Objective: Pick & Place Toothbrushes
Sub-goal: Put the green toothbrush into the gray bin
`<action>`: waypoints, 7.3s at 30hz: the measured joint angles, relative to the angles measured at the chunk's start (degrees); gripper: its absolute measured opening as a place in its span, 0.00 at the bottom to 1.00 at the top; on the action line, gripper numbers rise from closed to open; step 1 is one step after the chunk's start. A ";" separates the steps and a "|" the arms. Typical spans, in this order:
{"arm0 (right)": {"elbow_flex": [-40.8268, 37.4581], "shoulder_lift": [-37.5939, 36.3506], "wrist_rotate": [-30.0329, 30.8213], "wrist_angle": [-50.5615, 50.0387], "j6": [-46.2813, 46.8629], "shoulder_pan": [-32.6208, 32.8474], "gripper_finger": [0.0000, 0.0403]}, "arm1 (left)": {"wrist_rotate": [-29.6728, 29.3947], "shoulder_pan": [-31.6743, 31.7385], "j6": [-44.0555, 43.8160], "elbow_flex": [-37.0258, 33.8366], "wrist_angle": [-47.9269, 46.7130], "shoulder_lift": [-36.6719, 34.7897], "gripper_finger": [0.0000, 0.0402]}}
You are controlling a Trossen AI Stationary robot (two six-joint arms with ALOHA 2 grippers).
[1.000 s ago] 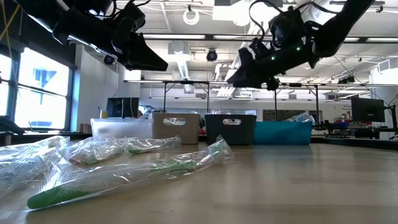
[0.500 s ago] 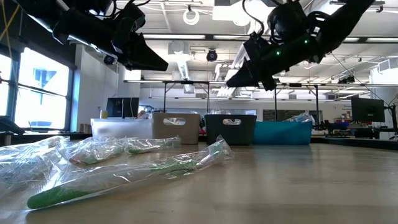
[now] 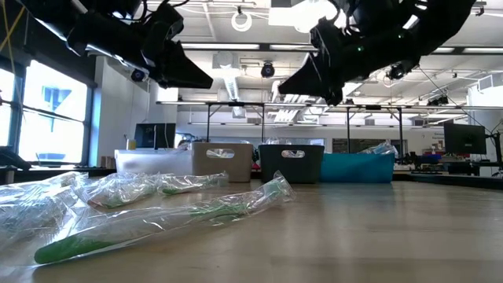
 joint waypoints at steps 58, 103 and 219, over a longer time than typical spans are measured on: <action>-25.40 -34.99 0.13 17.67 -14.16 -1.05 0.01 | 0.04 -0.01 -15.74 0.00 -1.47 0.05 0.34; -25.29 -34.55 0.19 11.15 -8.57 -6.77 0.01 | -6.07 -3.77 -49.96 18.94 -27.19 24.91 0.34; -25.38 -34.56 1.70 8.68 -9.34 -6.77 0.01 | -11.52 15.15 -9.09 18.67 1.20 10.61 0.04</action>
